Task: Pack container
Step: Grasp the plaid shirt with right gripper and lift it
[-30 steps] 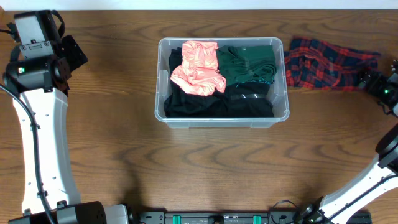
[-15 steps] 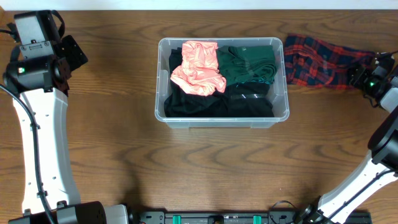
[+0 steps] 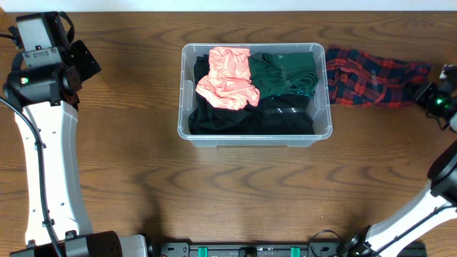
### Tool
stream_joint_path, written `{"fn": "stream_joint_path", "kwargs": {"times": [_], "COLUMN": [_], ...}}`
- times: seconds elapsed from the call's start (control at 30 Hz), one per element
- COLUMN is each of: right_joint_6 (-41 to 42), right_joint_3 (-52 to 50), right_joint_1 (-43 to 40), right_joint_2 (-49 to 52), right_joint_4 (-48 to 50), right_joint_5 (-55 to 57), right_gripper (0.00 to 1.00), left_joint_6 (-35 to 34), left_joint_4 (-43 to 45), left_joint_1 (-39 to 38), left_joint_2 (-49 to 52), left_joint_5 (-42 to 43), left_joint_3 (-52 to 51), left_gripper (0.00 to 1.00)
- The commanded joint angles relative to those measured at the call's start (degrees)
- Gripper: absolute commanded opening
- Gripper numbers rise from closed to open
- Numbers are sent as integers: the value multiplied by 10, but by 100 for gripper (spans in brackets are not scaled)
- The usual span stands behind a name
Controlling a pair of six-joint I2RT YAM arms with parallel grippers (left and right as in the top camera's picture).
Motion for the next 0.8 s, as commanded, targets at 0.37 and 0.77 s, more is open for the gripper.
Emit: {"fn": "stream_joint_path", "kwargs": {"times": [0.37, 0.77], "right_joint_6": [15, 111], "right_joint_3": [7, 7], "right_joint_1": [108, 303], "right_joint_2": [-346, -430], "right_joint_4": [-9, 5], "right_joint_5": [43, 75], "right_gripper": [1, 1], "left_joint_6": [0, 0], "left_joint_4": [0, 0], "left_joint_1": [2, 2], "left_joint_2": [1, 1], "left_joint_5": [-7, -7], "left_joint_3": [-1, -1], "left_gripper": [98, 98]}}
